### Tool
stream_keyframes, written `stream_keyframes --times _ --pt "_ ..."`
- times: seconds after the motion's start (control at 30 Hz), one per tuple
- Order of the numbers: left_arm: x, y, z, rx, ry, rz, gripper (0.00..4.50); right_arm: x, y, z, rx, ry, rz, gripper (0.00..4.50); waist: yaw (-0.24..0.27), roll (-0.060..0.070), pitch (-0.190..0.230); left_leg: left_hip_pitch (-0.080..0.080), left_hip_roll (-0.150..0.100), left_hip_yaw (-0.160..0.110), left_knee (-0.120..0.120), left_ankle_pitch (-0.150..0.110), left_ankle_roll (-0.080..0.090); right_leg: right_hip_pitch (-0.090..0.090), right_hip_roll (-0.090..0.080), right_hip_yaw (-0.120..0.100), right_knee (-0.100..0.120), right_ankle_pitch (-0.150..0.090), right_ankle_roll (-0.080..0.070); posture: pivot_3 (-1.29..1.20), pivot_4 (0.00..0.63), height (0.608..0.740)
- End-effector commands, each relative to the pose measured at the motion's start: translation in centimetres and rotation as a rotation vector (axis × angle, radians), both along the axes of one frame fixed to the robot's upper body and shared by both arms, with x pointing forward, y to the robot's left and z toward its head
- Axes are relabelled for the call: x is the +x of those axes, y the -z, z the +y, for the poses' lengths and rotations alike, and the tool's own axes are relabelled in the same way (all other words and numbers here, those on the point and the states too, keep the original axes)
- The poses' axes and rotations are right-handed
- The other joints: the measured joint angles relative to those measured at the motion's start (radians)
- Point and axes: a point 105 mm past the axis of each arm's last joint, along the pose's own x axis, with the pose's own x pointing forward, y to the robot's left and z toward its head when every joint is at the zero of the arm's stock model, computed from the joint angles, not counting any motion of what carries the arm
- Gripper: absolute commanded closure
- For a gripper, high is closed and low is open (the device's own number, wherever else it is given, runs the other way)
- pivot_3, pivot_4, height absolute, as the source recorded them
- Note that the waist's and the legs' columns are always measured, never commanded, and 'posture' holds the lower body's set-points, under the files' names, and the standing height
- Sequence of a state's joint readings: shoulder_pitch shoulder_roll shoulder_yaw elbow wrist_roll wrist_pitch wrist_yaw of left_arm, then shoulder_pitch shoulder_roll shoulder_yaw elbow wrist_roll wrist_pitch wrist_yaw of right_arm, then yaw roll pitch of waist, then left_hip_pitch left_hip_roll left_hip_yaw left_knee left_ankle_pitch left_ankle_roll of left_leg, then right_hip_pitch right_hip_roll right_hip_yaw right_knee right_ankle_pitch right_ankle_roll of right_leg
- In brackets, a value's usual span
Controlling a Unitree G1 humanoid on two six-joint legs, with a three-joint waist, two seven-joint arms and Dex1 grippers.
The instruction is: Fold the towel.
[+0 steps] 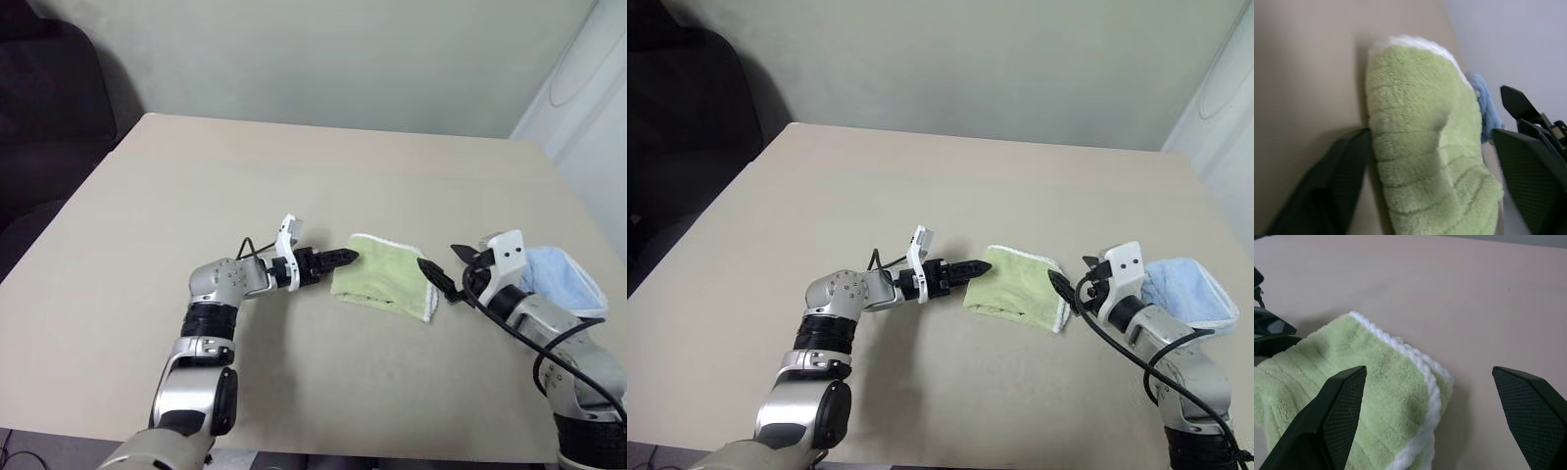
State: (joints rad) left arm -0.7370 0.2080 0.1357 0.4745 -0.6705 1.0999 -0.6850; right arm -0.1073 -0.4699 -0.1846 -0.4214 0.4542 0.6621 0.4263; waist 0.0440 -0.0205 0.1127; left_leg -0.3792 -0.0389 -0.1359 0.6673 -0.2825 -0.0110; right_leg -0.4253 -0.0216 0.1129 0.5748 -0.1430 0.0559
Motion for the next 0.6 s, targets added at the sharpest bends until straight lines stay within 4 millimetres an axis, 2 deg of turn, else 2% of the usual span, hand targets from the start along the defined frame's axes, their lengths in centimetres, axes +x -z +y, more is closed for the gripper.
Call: stream_keyframes --times 0.03,0.17,0.33,0.5,0.6 --pt "-0.2 -0.6 -1.8 -0.013 0.062 -0.032 0.04 0.2 -1.6 0.5 -0.004 -0.003 -0.074 0.17 0.001 0.000 0.000 0.000 0.000 0.000 0.000 0.000 0.000 0.000 0.000 0.000 0.000 0.000 0.000 0.00 0.150 0.740" --pt "-0.6 0.3 -3.1 0.054 0.116 -0.041 0.04 0.5 -1.6 0.7 -0.007 -0.006 -0.079 0.17 0.004 0.000 0.000 -0.001 0.000 0.000 0.001 0.000 0.000 0.000 0.000 0.000 0.000 0.002 0.001 0.00 0.150 0.740" --pt "-0.8 0.2 -4.8 0.045 0.161 -0.049 0.04 0.5 -1.5 0.8 -0.005 -0.003 -0.082 0.17 0.011 0.000 0.000 -0.001 -0.001 0.000 0.001 0.000 0.001 0.001 -0.001 0.000 0.000 0.001 0.001 0.00 0.150 0.740" --pt "-1.3 0.8 -5.7 0.092 0.209 -0.068 0.04 0.4 -1.5 1.0 -0.002 0.001 -0.085 0.17 0.013 0.000 0.000 -0.002 -0.001 0.000 0.003 0.000 0.001 0.001 -0.001 0.000 0.000 0.002 0.001 0.00 0.150 0.740" --pt "-1.2 1.0 -5.9 0.110 0.210 -0.072 0.58 0.4 -1.5 0.9 -0.001 0.008 -0.088 0.17 0.014 0.000 0.000 -0.002 -0.001 0.000 0.003 0.000 0.001 0.001 -0.001 0.000 0.000 0.002 0.002 0.00 0.150 0.740"
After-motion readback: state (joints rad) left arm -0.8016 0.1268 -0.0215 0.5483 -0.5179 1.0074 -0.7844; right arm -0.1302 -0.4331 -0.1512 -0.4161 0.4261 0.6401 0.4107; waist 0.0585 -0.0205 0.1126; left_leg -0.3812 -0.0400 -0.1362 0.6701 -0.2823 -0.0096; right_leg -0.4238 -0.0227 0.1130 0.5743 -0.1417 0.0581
